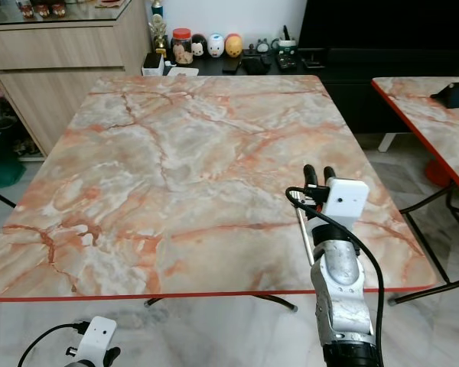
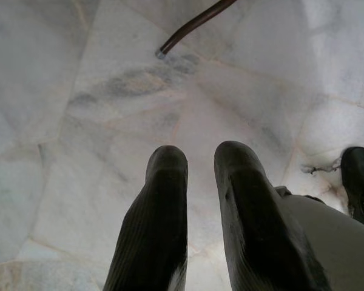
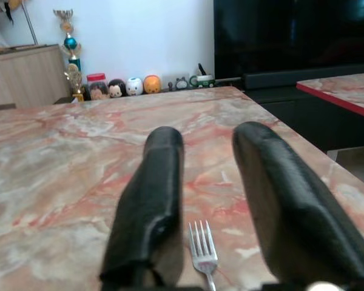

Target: Setting the table

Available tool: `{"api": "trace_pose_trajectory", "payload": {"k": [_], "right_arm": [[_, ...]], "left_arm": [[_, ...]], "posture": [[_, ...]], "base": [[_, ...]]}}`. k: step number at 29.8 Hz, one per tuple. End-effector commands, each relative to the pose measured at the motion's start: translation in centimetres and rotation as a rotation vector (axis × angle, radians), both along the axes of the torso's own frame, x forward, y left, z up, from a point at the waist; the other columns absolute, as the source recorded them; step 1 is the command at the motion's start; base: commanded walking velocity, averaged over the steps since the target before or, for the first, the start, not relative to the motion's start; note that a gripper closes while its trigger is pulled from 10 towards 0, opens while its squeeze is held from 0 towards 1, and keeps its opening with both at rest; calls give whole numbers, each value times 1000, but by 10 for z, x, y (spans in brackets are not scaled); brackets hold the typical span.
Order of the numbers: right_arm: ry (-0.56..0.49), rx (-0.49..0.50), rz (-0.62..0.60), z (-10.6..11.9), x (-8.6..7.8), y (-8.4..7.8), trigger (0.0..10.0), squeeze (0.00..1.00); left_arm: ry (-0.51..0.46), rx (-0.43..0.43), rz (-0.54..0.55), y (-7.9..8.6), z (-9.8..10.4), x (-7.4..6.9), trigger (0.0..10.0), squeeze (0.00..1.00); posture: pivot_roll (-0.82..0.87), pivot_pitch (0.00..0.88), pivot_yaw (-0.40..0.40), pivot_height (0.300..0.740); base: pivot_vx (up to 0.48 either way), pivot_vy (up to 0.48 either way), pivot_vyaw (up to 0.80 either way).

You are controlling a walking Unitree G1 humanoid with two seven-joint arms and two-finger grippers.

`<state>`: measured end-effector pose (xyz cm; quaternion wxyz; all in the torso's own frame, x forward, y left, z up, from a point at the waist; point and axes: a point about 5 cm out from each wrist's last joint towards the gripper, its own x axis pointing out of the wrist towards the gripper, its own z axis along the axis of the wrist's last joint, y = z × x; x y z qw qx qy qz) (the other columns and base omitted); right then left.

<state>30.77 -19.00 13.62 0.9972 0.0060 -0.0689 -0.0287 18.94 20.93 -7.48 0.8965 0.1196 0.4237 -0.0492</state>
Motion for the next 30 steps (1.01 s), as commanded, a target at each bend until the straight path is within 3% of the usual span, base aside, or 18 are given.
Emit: {"api": "trace_pose_trajectory", "payload": {"k": [1, 8, 9, 10, 30], "right_arm": [[33, -17, -1, 0, 6, -1, 10000, 1000], [122, -29, 18, -4, 21, 2, 10000, 1000], [201, -32, -10, -12, 26, -1, 10000, 376], [244, -7, -46, -17, 28, -5, 10000, 0], [413, 75, 11, -41, 43, 5, 10000, 0]], "left_arm": [[17, 10, -1, 2, -1, -1, 10000, 0], [16, 12, -5, 2, 0, -1, 10000, 0], [16, 12, -7, 2, 0, -1, 10000, 0], [17, 12, -7, 2, -1, -1, 10000, 0], [32, 4, -5, 1, -2, -4, 10000, 0]], "posture": [[23, 0, 0, 740], [24, 0, 3, 740], [23, 0, 2, 740], [25, 0, -1, 740], [29, 0, -7, 740]], "base": [[0, 0, 0], [0, 0, 0], [0, 0, 0], [0, 0, 0], [0, 0, 0]]}}
